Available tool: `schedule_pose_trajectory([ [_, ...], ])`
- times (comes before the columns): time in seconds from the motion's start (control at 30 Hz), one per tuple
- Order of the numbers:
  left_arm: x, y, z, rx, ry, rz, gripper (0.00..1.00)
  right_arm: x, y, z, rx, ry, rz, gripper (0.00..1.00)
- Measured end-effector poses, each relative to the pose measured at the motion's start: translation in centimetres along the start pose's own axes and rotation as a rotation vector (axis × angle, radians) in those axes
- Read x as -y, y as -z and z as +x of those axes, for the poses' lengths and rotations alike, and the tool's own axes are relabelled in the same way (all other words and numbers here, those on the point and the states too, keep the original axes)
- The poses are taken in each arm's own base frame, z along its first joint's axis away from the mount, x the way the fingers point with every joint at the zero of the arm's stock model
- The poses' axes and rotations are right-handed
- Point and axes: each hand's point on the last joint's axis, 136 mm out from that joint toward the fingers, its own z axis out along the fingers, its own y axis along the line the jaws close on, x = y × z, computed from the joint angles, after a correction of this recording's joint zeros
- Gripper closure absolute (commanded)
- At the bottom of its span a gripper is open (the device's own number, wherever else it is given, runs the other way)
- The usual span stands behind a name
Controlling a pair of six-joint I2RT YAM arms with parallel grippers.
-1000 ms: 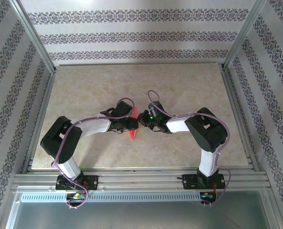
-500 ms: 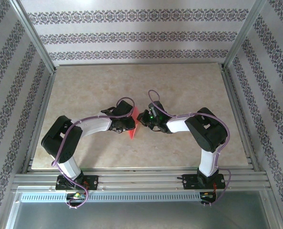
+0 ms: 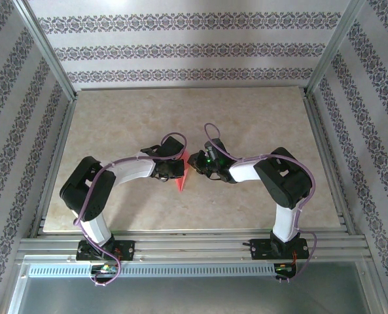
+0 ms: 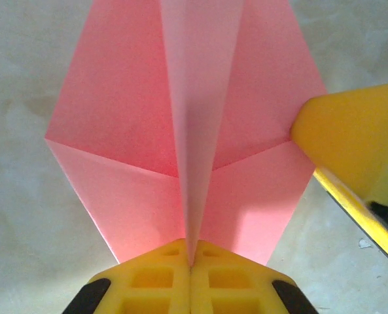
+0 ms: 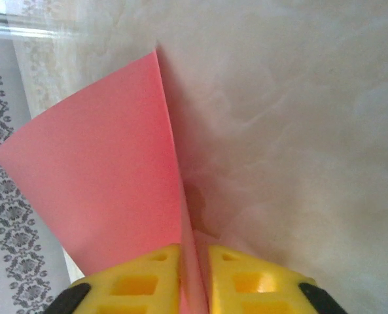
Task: Fold a paper plane with a square sheet of paper (pick it up from the middle)
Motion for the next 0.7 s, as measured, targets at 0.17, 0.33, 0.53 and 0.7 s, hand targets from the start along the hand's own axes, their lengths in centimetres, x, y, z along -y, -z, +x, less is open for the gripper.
schedule_pose_trajectory([
  [0.17, -1.1, 0.8, 0.1, 0.003, -0.025, -0.062, 0.94, -0.1, 2.1, -0.8, 0.038, 0.02, -0.013, 0.67],
  [0.33, -2.7, 2.6, 0.4, 0.007, -0.06, -0.138, 0.92, -1.1, 5.3, -2.8, 0.135, 0.053, -0.044, 0.66],
  [0.53, -4.3, 2.8, 0.6, -0.013, -0.099, -0.236, 0.9, -0.9, 6.6, -4.0, 0.194, 0.08, -0.029, 0.67],
  [0.7, -4.6, 1.9, 0.5, -0.027, -0.123, -0.287, 0.86, -0.2, 6.5, -3.8, 0.19, 0.076, -0.006, 0.67],
])
